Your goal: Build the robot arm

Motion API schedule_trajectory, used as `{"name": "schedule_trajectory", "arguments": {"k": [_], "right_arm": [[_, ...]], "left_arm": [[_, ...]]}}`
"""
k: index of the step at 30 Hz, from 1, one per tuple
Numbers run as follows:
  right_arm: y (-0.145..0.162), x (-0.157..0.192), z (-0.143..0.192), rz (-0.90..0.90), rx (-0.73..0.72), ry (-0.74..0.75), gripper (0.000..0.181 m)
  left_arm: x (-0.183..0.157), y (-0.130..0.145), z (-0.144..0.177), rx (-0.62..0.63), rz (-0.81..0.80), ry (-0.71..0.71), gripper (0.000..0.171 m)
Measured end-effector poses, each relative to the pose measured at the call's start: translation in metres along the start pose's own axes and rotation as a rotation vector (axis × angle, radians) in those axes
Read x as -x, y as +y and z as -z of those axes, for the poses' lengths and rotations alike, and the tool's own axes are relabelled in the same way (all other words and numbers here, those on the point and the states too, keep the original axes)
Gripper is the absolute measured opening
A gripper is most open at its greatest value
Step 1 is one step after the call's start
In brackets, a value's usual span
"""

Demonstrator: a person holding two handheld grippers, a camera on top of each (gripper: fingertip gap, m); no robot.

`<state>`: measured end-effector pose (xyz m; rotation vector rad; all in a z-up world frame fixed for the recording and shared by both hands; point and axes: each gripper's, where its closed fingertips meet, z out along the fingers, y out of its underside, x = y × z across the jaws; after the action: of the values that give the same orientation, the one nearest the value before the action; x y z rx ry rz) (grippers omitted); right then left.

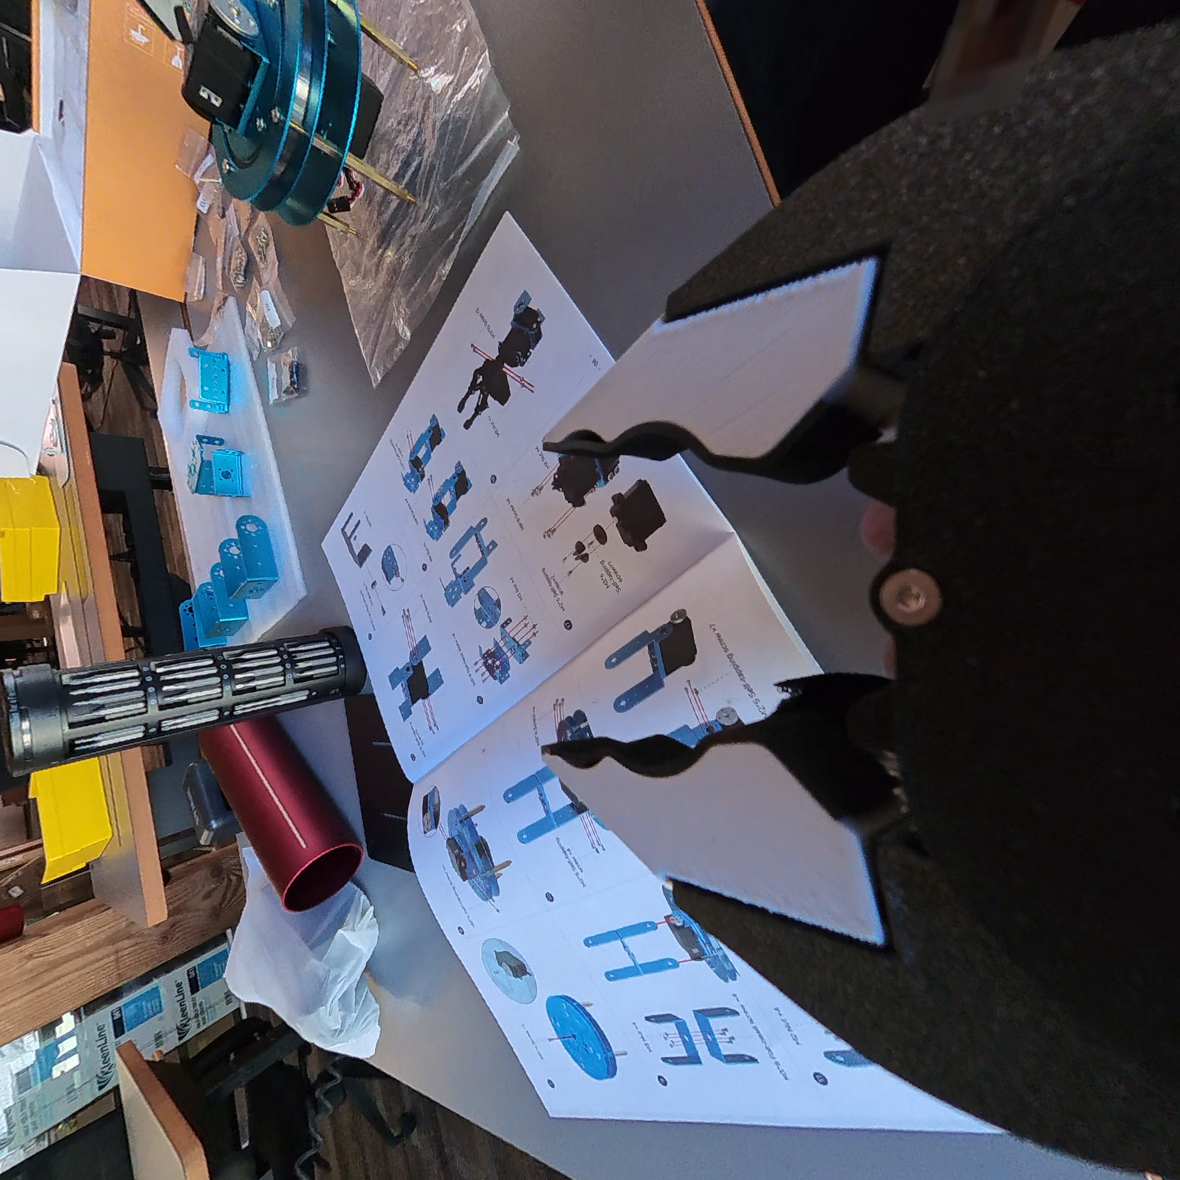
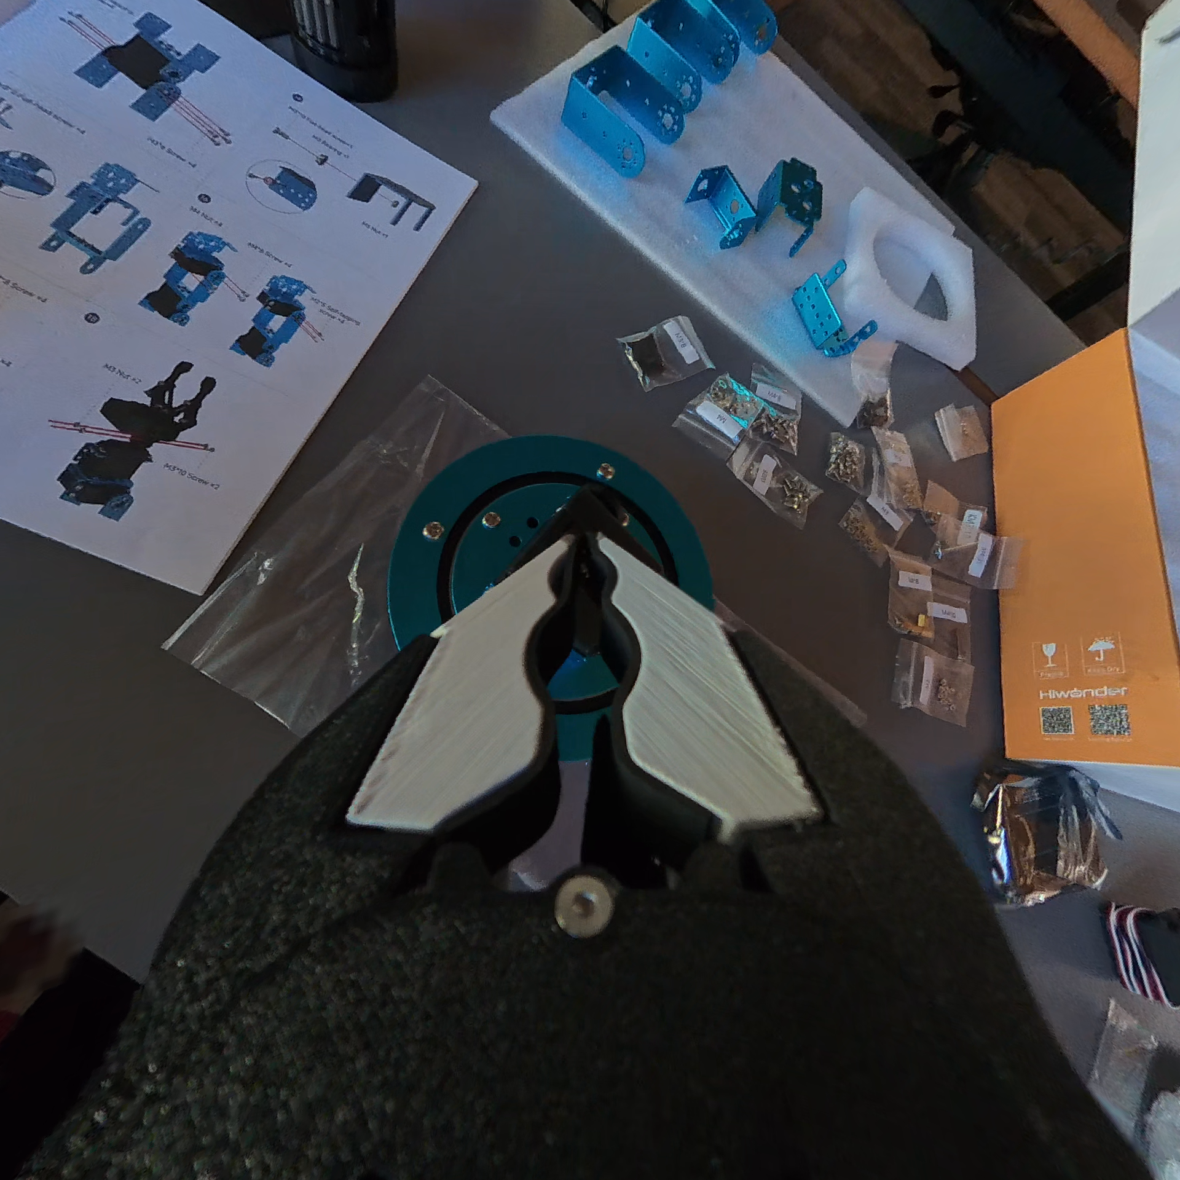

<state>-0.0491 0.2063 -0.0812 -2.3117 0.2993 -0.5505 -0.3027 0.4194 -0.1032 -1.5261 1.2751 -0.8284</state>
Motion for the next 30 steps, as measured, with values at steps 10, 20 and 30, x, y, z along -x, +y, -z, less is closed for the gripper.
{"name": "schedule_trajectory", "arguments": {"k": [10, 20, 30], "right_arm": [[0.019, -0.004, -0.005, -0.519, 0.438, -0.105, 0.082], [0.026, 0.007, -0.01, -0.487, 0.579, -0.086, 0.048], [0.021, 0.006, -0.009, -0.533, 0.573, -0.101, 0.045]], "left_arm": [[-0.004, -0.002, 0.001, -0.007, 0.005, 0.019, 0.088], [-0.001, -0.006, 0.007, -0.027, 0.025, 0.031, 0.088], [-0.003, -0.002, 0.003, -0.012, 0.018, 0.032, 0.088]]}}
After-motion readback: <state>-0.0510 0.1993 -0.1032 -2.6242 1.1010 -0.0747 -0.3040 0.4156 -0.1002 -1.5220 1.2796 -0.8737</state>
